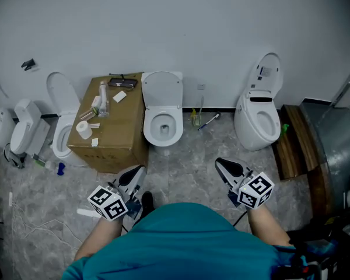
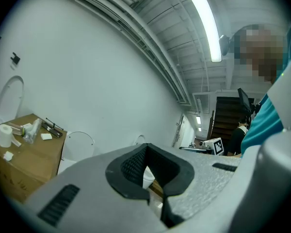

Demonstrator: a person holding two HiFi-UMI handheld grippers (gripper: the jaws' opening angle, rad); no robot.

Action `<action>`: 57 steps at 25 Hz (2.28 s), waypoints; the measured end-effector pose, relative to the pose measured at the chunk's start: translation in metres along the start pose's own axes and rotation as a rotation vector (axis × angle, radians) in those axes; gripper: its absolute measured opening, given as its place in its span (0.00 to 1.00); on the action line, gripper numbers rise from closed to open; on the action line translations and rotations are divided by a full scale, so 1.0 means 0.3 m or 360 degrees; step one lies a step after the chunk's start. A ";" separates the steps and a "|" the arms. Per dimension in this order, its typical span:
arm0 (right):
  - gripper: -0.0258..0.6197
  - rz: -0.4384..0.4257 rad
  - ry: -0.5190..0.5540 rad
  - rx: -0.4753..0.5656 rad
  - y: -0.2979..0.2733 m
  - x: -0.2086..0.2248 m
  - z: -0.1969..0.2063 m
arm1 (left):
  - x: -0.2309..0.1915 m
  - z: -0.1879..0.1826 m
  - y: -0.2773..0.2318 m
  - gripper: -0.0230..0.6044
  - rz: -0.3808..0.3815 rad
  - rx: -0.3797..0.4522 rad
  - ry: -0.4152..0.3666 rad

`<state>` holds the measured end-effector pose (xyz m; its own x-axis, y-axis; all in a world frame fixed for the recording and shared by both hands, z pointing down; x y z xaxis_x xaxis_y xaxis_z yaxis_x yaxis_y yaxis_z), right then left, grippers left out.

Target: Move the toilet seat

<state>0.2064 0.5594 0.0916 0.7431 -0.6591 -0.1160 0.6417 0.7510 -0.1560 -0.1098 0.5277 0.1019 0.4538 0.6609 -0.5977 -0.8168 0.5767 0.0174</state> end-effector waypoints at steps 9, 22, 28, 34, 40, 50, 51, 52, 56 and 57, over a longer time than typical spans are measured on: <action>0.04 0.0071 0.0015 0.0017 -0.504 0.100 -0.071 | -0.463 -0.296 -0.117 0.02 0.0105 -0.0097 -0.0022; 0.04 0.0060 0.0044 -0.0086 -1.192 0.341 -0.107 | -1.024 -0.655 -0.284 0.02 0.0113 -0.0191 -0.0025; 0.04 -0.0080 0.0013 -0.0148 -1.388 0.517 -0.016 | -1.156 -0.662 -0.385 0.02 -0.0019 -0.0194 0.0038; 0.05 -0.0369 0.0053 -0.0182 -1.547 0.770 0.119 | -1.225 -0.655 -0.586 0.02 -0.0236 -0.0130 0.0020; 0.14 -0.0798 0.0282 -0.0303 -1.693 1.039 0.305 | -1.276 -0.563 -0.851 0.02 -0.0574 -0.0024 0.0187; 0.20 -0.1071 0.0437 -0.0501 -1.850 1.072 0.622 | -1.433 -0.434 -1.030 0.02 -0.0693 -0.0169 0.0295; 0.20 -0.1072 0.0447 -0.0528 -1.866 1.052 0.653 | -1.458 -0.418 -1.033 0.02 -0.0671 -0.0195 0.0308; 0.21 -0.1068 0.0469 -0.0553 -1.886 1.033 0.685 | -1.489 -0.399 -1.036 0.02 -0.0642 -0.0226 0.0324; 0.22 -0.1016 0.0635 -0.0651 -1.972 0.945 0.854 | -1.641 -0.273 -1.039 0.02 -0.0544 -0.0403 0.0417; 0.23 -0.1013 0.0671 -0.0682 -1.990 0.919 0.907 | -1.679 -0.238 -1.039 0.02 -0.0534 -0.0456 0.0428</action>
<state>0.0798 -0.0594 0.4198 0.0815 -0.9718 -0.2214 0.7213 0.2108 -0.6598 -0.1093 -0.0193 0.3404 0.6308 0.2936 -0.7183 -0.7238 0.5563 -0.4082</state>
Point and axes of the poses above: the fingertips, and each gripper's own axes: y backward along the fingers, x to its right, z out of its underside, the point moved 6 cm from there along y, backward along the fingers, and after that the axes turned 13 degrees about y, right-handed, at the moved point
